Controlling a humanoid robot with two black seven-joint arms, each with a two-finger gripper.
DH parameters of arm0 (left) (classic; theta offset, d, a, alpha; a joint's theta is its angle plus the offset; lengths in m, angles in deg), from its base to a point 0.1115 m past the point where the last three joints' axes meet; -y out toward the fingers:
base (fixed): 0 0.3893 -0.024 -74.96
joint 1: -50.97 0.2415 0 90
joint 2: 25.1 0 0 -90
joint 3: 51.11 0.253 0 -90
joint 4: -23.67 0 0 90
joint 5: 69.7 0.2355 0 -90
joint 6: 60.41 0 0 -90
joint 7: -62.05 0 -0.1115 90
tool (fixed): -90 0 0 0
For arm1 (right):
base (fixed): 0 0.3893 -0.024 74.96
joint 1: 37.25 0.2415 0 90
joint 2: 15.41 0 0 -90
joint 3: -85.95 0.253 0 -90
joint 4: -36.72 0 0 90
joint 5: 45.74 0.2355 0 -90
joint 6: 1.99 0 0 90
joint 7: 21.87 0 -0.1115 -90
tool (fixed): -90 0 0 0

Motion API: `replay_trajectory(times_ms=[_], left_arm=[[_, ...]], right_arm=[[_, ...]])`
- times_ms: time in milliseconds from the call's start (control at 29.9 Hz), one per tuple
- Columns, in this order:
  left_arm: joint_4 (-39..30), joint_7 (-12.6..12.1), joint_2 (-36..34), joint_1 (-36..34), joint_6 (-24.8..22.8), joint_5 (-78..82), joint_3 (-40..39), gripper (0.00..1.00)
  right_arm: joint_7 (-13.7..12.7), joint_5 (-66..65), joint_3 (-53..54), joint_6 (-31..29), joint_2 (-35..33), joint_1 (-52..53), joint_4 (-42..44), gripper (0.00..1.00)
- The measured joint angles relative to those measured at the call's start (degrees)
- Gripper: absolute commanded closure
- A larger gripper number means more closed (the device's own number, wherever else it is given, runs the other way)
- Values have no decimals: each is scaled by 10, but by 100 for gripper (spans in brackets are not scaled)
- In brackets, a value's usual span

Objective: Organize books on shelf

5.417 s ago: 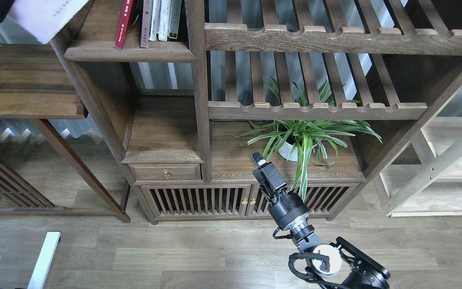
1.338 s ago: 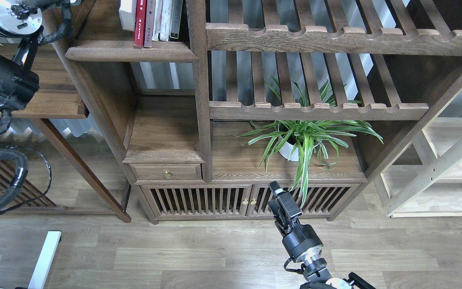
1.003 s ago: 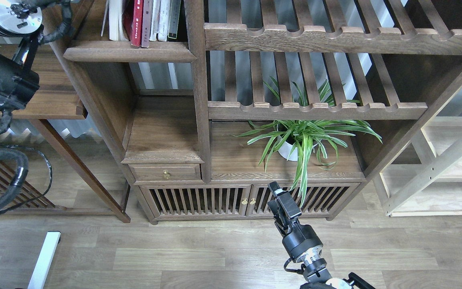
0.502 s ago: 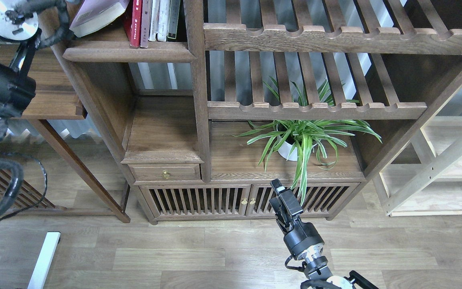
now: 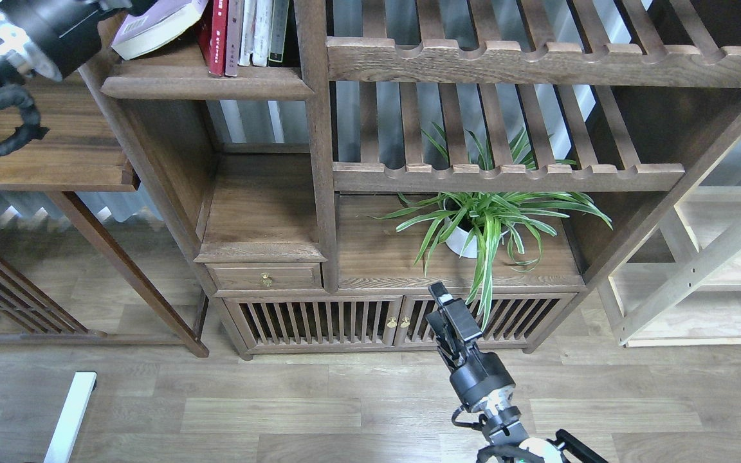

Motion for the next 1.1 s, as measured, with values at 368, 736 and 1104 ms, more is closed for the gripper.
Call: replay_trajectory(times_ms=[368, 736, 1104], left_arm=[[-68, 6, 2, 92, -36, -1, -53, 2], [-60, 6, 14, 213, -151, -47, -61, 2], [-41, 22, 148, 342, -151, -101, -46, 2]], right_arm=[[-1, 0, 4, 0, 0, 25, -50, 0], [1, 0, 8, 0, 0, 75, -53, 0], [-1, -2, 16, 0, 0, 130, -55, 0]])
